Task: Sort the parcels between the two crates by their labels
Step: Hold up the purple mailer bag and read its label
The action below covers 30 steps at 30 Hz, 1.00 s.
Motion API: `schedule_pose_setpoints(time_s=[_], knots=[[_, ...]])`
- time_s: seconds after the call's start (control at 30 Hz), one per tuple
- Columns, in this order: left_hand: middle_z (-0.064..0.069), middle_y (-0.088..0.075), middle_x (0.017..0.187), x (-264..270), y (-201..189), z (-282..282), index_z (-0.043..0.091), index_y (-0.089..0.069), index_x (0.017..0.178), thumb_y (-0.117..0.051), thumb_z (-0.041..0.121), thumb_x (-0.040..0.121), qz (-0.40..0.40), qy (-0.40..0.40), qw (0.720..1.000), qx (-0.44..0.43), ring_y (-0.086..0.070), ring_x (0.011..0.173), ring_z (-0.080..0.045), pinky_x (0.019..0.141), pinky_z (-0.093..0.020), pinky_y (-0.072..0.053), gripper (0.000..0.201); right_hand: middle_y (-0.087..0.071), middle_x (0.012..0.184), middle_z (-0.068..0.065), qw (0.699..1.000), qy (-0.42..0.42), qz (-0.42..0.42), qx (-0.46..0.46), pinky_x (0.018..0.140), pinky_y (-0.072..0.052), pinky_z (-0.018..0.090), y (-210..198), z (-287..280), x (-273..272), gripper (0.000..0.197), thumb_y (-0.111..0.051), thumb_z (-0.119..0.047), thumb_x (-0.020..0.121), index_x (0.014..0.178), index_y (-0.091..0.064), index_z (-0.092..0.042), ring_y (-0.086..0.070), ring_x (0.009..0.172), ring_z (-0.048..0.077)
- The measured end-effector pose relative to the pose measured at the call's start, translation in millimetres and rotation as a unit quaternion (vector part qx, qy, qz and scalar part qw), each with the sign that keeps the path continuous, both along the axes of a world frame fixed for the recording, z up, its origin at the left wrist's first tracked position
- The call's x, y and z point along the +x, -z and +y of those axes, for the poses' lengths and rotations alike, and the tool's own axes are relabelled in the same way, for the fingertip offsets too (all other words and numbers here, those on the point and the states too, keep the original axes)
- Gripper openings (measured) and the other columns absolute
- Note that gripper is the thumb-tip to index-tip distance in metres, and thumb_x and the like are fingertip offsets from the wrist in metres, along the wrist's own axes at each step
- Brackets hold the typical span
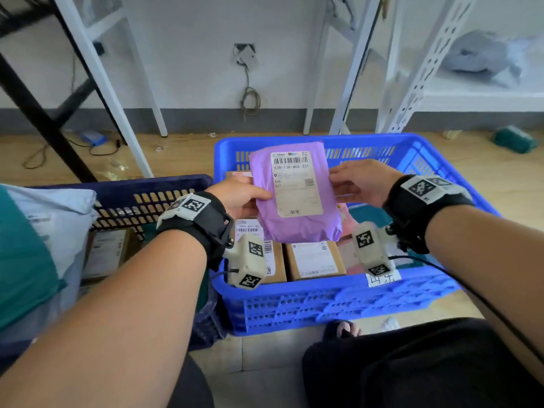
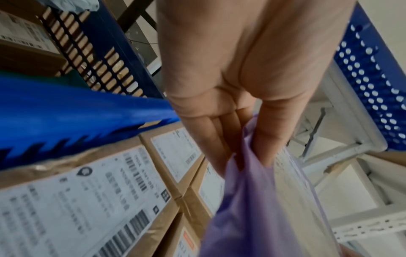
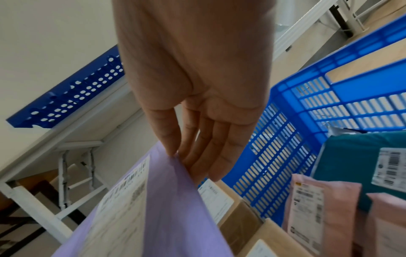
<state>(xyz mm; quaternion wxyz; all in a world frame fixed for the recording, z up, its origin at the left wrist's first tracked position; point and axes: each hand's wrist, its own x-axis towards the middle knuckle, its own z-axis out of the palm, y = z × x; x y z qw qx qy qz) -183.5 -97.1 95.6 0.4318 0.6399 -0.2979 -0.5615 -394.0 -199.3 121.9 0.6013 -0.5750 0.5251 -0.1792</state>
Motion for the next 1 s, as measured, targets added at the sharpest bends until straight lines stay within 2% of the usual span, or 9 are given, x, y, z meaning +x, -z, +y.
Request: schedule_pose_setpoints(time_s=[0.13,0.2,0.27,0.33,0.4,0.53,0.7,0.87,1.0], knots=[[-0.025,-0.065,0.111,-6.4,14.0,-9.9,-0.01,-0.054,0.122,-0.048,-0.014,0.087,-0.04,-0.019,0.998,0.037,-0.067,0.086,-0.028,0.069,-0.029,-0.06,0.036,-0.068,0.082,0.009,0.999,-0.002,0.027,0.034,0.064,-0.056,0.028,10.2,-1.1,-5.8,0.008,-0.057,-0.012,0.091,0.091,-0.065,-0.009,-0.066,0.065,0.018],[-0.027,-0.062,0.118,-6.4,18.4,-12.4,-0.009,-0.054,0.122,-0.047,-0.015,0.087,-0.057,-0.011,0.996,0.063,-0.065,0.102,-0.034,0.085,-0.037,-0.056,0.036,-0.065,0.087,0.012,0.998,-0.014,0.038,0.056,0.073,-0.053,0.033,15.7,-0.8,-5.6,0.011,-0.055,-0.014,0.094,0.1,-0.061,-0.008,-0.063,0.071,0.022],[-0.024,-0.063,0.112,-6.4,22.9,-14.0,-0.005,-0.057,0.109,-0.046,-0.016,0.086,-0.075,-0.001,0.993,0.087,-0.064,0.102,-0.034,0.092,-0.041,-0.052,0.027,-0.065,0.091,0.014,0.996,-0.023,0.048,0.069,0.078,-0.052,0.036,20.3,0.3,-3.9,0.014,-0.054,-0.016,0.095,0.104,-0.06,-0.006,-0.063,0.074,0.024],[-0.021,-0.063,0.1,-5.1,28.5,-17.1,0.001,-0.055,0.09,-0.047,-0.017,0.083,-0.102,-0.001,0.989,0.108,-0.064,0.092,-0.03,0.091,-0.042,-0.053,0.021,-0.064,0.098,0.016,0.994,-0.032,0.06,0.082,0.078,-0.053,0.037,24.9,2.4,-1.1,0.02,-0.054,-0.019,0.096,0.109,-0.06,-0.004,-0.063,0.076,0.026],[-0.021,-0.066,0.103,-1.8,36.6,-21.1,-0.001,-0.057,0.096,-0.05,-0.016,0.078,-0.126,0.007,0.985,0.119,-0.067,0.092,-0.032,0.09,-0.047,-0.054,0.025,-0.062,0.101,0.017,0.992,-0.045,0.073,0.097,0.076,-0.054,0.037,30.1,4.2,2.5,0.025,-0.054,-0.023,0.097,0.112,-0.059,-0.003,-0.062,0.077,0.027],[-0.023,-0.068,0.106,10.6,61.7,-32.6,0.0,-0.059,0.107,-0.053,-0.01,0.068,-0.147,0.034,0.978,0.146,-0.068,0.095,-0.037,0.088,-0.051,-0.054,0.041,-0.055,0.087,0.014,0.987,-0.051,0.106,0.111,0.076,-0.052,0.038,37.9,8.2,10.3,0.022,-0.054,-0.025,0.097,0.096,-0.054,-0.003,-0.055,0.07,0.026],[-0.025,-0.068,0.105,16.5,64.6,-27.2,0.001,-0.06,0.108,-0.054,-0.008,0.061,-0.136,0.029,0.978,0.155,-0.069,0.093,-0.037,0.087,-0.054,-0.054,0.048,-0.055,0.1,0.016,0.986,-0.044,0.14,0.084,0.07,-0.053,0.035,45.4,11.7,18.7,0.025,-0.056,-0.025,0.096,0.106,-0.054,-0.002,-0.056,0.078,0.026],[-0.027,-0.067,0.11,11.6,36.6,-10.6,-0.004,-0.061,0.115,-0.057,-0.012,0.068,-0.124,0.025,0.98,0.156,-0.069,0.097,-0.037,0.086,-0.05,-0.055,0.048,-0.062,0.112,0.016,0.978,-0.05,0.201,-0.004,0.093,-0.053,0.043,40.8,6.9,26.8,0.037,-0.058,-0.029,0.094,0.117,-0.058,-0.001,-0.061,0.102,0.027],[-0.02,-0.07,0.106,18.7,20.2,0.0,0.0,-0.061,0.116,-0.06,-0.008,0.082,-0.083,0.004,0.986,0.141,-0.07,0.096,-0.028,0.09,-0.04,-0.055,0.035,-0.061,0.098,0.012,0.977,-0.046,0.201,-0.054,0.087,-0.056,0.04,29.4,7.6,43.8,0.032,-0.057,-0.022,0.094,0.117,-0.058,0.001,-0.061,0.085,0.021]])
